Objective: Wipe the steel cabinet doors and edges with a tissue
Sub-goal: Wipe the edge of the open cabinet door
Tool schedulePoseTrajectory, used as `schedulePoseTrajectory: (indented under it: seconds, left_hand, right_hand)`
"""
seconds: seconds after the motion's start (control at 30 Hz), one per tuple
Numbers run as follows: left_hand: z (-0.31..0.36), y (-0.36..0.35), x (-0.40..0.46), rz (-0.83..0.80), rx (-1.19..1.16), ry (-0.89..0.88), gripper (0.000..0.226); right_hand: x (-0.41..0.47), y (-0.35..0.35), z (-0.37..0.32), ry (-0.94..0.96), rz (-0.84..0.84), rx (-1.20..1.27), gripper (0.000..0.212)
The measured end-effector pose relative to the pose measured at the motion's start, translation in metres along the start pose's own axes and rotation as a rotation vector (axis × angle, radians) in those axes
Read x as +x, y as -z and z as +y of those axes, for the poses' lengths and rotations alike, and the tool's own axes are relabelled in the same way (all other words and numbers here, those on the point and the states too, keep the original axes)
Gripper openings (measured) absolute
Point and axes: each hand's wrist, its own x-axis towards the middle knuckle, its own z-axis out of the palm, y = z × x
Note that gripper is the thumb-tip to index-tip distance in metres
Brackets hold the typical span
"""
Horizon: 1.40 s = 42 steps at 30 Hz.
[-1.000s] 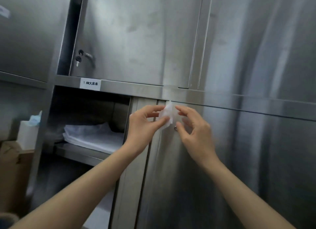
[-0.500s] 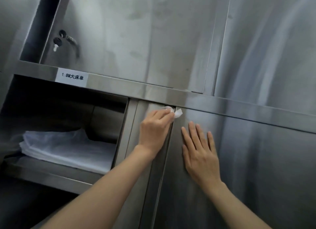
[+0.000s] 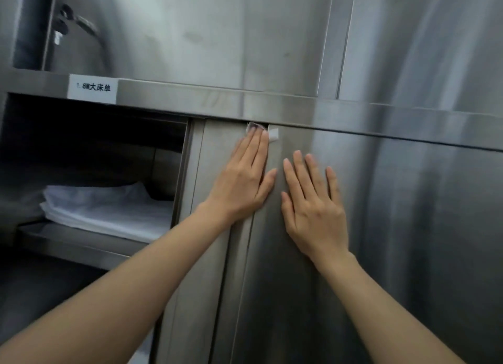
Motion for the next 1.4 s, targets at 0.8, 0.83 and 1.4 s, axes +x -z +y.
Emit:
schedulePoseTrajectory:
  seconds: [0.8,0.83,1.4]
  left_hand:
    - [-0.001,-0.003,-0.013,-0.023,0.018,-0.020,0.072]
    - [0.004,-0.006,-0.030,-0.004,-0.006,-0.020,0.072]
    - [0.023,-0.005,-0.107,-0.134,-0.037,-0.014,0.075]
  right_hand:
    - [-0.001,0.000,0.001,-0.001,0.005,0.007,0.055]
    - [-0.001,-0.001,0.000,0.005,0.004,0.009,0.055]
    - [-0.002,-0.006,0.001,0.012,0.036,-0.009,0.055]
